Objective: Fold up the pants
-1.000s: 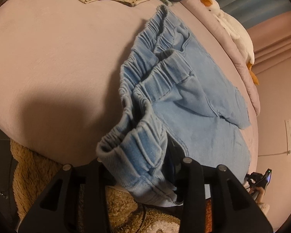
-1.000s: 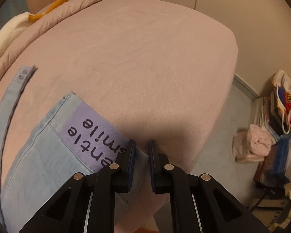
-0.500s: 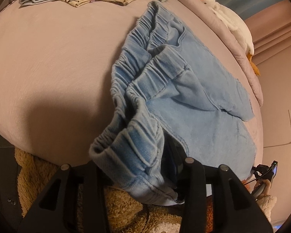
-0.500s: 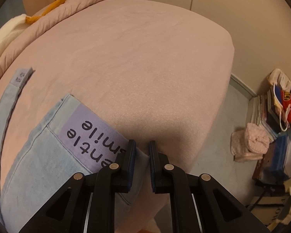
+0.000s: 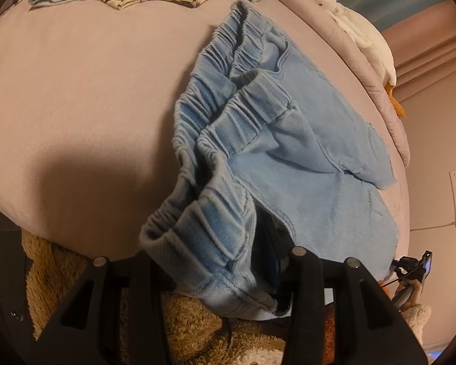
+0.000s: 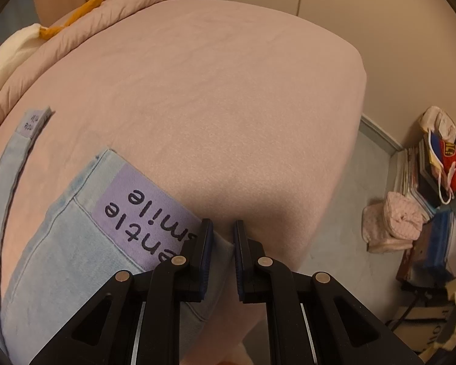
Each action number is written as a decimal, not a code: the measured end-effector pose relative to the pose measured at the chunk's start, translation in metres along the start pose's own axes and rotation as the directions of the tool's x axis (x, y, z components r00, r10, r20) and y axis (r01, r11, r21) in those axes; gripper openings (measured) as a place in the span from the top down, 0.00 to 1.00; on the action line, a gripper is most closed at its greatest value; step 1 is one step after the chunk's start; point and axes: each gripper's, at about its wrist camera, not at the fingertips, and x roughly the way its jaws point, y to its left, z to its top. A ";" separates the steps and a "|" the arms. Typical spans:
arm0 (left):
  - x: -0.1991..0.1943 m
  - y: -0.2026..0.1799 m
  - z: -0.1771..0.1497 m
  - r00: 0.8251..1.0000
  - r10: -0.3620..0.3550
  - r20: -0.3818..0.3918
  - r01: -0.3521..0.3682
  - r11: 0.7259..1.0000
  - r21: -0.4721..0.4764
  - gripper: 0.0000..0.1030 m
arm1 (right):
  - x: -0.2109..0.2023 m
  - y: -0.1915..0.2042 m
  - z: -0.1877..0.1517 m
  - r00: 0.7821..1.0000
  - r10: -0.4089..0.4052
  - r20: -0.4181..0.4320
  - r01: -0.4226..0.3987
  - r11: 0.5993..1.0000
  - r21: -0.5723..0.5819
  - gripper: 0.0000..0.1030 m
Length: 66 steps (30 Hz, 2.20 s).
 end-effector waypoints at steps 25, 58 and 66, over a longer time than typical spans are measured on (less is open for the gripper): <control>-0.080 -0.045 0.000 0.989 -0.045 0.140 0.027 0.991 0.132 0.09 | -0.069 0.010 -0.017 0.994 0.025 0.107 -0.019 0.998 -0.057 0.40; -0.069 -0.102 -0.010 0.987 -0.140 0.074 0.115 0.954 0.278 0.09 | -0.219 0.109 -0.115 0.888 0.365 0.279 -0.214 0.866 -0.452 0.21; -0.066 -0.101 -0.010 0.988 -0.136 0.073 0.111 0.955 0.276 0.09 | -0.224 0.108 -0.116 0.887 0.365 0.283 -0.223 0.875 -0.430 0.21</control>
